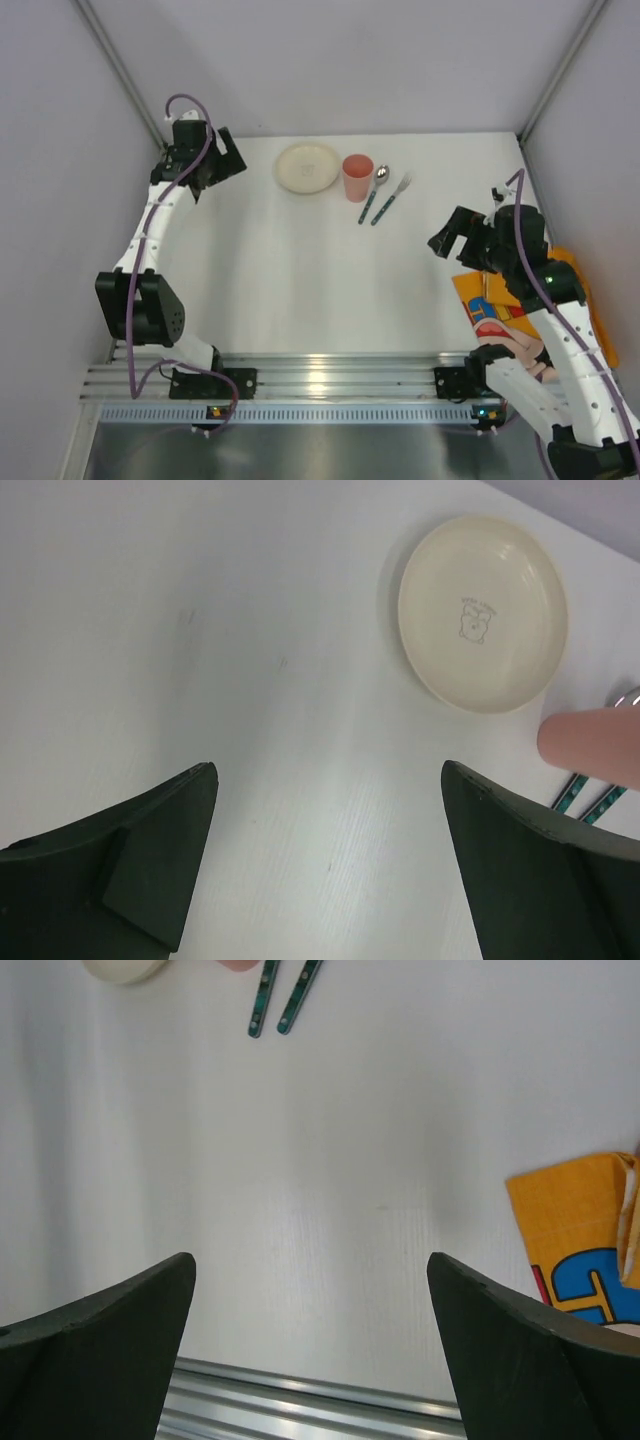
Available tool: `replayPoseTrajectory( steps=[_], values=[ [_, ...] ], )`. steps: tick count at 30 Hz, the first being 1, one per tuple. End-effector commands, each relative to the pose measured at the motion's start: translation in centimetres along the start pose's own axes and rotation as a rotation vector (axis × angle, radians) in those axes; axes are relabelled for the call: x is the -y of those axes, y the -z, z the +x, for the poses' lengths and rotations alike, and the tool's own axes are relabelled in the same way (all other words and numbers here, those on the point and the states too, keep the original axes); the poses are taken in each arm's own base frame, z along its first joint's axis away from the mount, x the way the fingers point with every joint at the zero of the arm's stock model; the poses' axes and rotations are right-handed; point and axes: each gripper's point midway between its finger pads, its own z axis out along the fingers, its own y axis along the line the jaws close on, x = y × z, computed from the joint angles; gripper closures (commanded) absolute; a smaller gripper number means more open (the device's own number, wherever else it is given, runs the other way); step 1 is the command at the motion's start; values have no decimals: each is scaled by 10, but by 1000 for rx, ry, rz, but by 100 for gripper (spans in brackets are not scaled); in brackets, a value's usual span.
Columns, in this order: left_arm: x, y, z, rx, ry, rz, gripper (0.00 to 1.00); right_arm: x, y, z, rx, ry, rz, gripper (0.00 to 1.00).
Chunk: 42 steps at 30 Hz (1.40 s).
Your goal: Set the dinner table for one person
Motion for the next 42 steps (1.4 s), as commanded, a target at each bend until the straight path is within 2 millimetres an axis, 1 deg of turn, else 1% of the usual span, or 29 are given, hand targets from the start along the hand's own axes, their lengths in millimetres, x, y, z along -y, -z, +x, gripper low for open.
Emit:
replayPoseTrajectory(
  steps=[1, 3, 4, 5, 6, 7, 8, 9, 10, 11, 12, 13, 14, 15, 16, 17, 18, 19, 20, 22, 24, 25, 30, 32, 34, 37, 39, 41, 42],
  values=[
    [1, 28, 17, -24, 67, 10, 1, 8, 0, -21, 22, 43, 87, 0],
    [8, 30, 26, -56, 68, 62, 1, 7, -3, -23, 3, 43, 98, 0],
    [19, 32, 35, -98, 67, 133, 1, 8, -8, -21, -18, 44, 107, 0],
    [21, 33, 45, -129, 85, 144, 1, 6, -12, -19, -40, 50, 96, 0],
    [23, 36, 49, -142, 99, 154, 1, 5, -15, -17, -58, 56, 92, 0],
    [26, 38, 56, -156, 120, 159, 1, 6, -22, -13, -90, 61, 100, 0],
    [29, 45, 56, -147, 122, 171, 1, 9, -26, -12, -103, 61, 112, 0],
    [40, 50, 59, -142, 111, 195, 1, 11, -30, -13, -110, 61, 129, 0],
    [44, 52, 63, -148, 99, 207, 1, 19, -42, -11, -143, 59, 176, 0],
    [55, 58, 73, -158, 66, 228, 1, 23, -48, -12, -161, 52, 195, 0],
    [62, 61, 80, -166, 37, 241, 1, 32, -53, -18, -159, 46, 242, 0],
    [67, 63, 86, -173, -12, 252, 1, 43, -68, -13, -211, 27, 289, 0],
    [79, 67, 100, -194, -64, 256, 1, 58, -74, -17, -222, -16, 333, 0],
    [80, 71, 112, -230, -92, 251, 1, 67, -79, -21, -238, -44, 361, 0],
    [85, 76, 120, -255, -110, 265, 1, 82, -91, -14, -293, -84, 415, 0],
    [91, 82, 125, -277, -121, 282, 1, 99, -92, -17, -303, -129, 463, 0],
    [100, 91, 137, -300, -144, 312, 1, 106, -94, -18, -316, -143, 491, 0],
    [101, 94, 149, -317, -163, 324, 1, 128, -97, -19, -324, -169, 564, 0],
    [108, 106, 155, -314, -186, 358, 1, 143, -96, -21, -323, -189, 607, 0],
    [104, 111, 173, -347, -184, 365, 1, 166, -97, -14, -360, -189, 689, 0],
    [102, 119, 180, -368, -174, 390, 1, 185, -94, -10, -386, -201, 747, 0],
    [98, 119, 188, -386, -174, 387, 1, 197, -94, -5, -406, -199, 790, 0],
    [94, 124, 190, -389, -192, 392, 1, 239, -90, -2, -431, -196, 926, 1],
    [94, 125, 189, -388, -199, 391, 1, 253, -93, 0, -442, -203, 953, 5],
    [93, 125, 190, -392, -200, 389, 1, 261, -99, 8, -466, -208, 963, 12],
    [93, 125, 192, -403, -195, 389, 2, 265, -111, 23, -491, -228, 943, 28],
    [93, 125, 193, -407, -191, 387, 2, 268, -117, 34, -504, -238, 938, 33],
    [92, 126, 195, -415, -188, 382, 2, 268, -123, 41, -518, -246, 921, 43],
    [91, 126, 195, -415, -187, 379, 2, 269, -124, 45, -525, -246, 921, 44]
  ],
)
